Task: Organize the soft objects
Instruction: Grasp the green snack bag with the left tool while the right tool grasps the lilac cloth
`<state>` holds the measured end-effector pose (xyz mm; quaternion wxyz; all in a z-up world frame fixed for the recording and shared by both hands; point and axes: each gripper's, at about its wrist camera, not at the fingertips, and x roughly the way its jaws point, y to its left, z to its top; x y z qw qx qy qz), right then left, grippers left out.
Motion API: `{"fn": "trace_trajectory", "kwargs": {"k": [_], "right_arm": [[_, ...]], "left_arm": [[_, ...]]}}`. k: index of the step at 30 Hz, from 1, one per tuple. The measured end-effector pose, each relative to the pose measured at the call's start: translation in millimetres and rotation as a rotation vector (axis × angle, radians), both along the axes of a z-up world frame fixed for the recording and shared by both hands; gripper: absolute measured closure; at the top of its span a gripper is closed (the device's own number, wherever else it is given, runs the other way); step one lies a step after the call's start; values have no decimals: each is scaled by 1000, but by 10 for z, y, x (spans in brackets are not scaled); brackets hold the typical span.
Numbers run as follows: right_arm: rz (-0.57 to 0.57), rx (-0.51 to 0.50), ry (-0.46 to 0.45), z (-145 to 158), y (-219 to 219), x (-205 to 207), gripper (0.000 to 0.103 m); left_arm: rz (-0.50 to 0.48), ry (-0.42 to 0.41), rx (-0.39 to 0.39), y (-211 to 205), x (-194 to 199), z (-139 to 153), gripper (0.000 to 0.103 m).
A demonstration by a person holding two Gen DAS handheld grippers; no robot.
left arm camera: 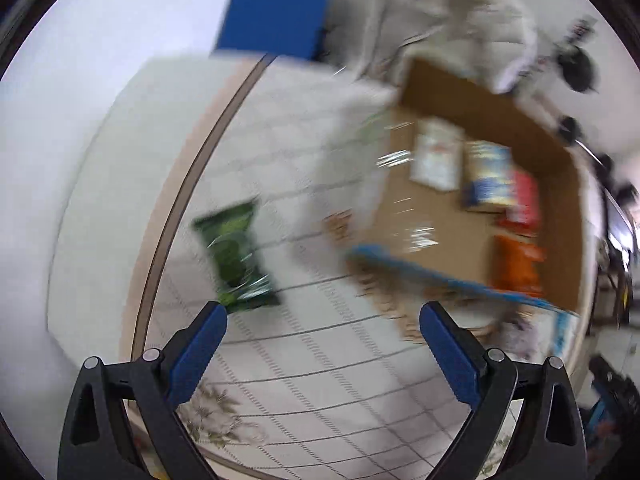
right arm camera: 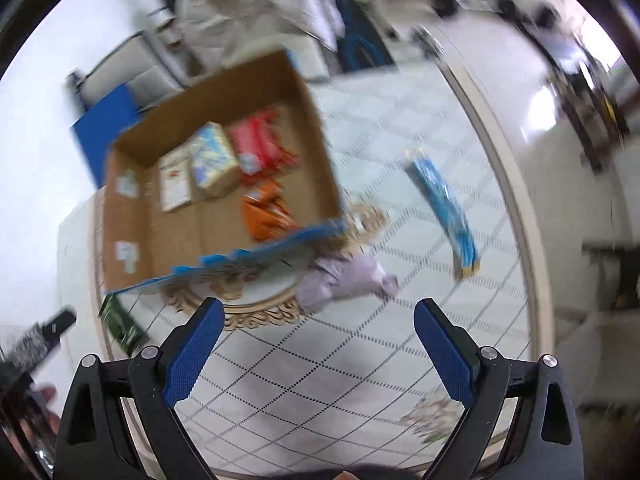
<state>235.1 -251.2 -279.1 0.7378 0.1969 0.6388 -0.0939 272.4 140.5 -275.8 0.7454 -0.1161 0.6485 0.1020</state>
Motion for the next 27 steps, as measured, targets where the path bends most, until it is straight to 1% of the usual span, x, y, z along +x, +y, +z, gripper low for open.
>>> {"fn": "trace_trajectory", "kwargs": {"k": [1,3,4,5,6,9,10,12,14,15,16,17,18,20,21,24,26,27], "right_arm": [[-31,23,29,-159,-29,-21,5],[-68,61,67,-413,-60,-47,5],[-84,71,81,-538,-64,-54,5],[-92,67,99,-689,-58,-37,5],[-93,62,107,-758,-48,-25,5],[-118,69,139,-1036,-30,49,5],[-153,106,141,-1137,-44,62,5],[-198,149,139,-1260,-59,90,5],[-233,169,123,-1342,-58,119,5],[-248,172,116,-1360,-61,121,6],[-267,156,114,-1389,-62,120,12],[-270,143,117,-1402,-62,112,28],[-264,136,127,-1421,-61,105,60],[-251,137,168,-1463,-95,12,73],[-246,133,177,-1461,-112,-28,84],[-212,90,206,-1406,-221,-234,85],[-168,74,234,-1371,-268,-325,84],[-167,72,239,-1347,-289,-357,81]], "left_arm": [[27,23,-4,102,0,-114,4],[94,94,-30,380,3,-446,4],[123,127,-40,482,3,-598,4],[134,142,-49,518,-21,-692,4],[146,162,-52,575,-9,-809,4],[157,203,-28,634,59,-1061,4],[158,214,-26,635,76,-1120,4],[159,232,-38,627,117,-1250,4],[177,229,-69,629,131,-1328,4],[184,230,-71,632,134,-1356,4],[188,235,-67,634,142,-1389,4],[186,241,-66,634,147,-1419,4],[183,250,-65,628,150,-1451,4],[168,262,-61,619,154,-1498,4],[154,270,-52,598,160,-1527,4],[103,284,-9,521,183,-1616,4],[73,276,-3,460,194,-1661,4],[66,267,-4,429,201,-1670,4]]}}
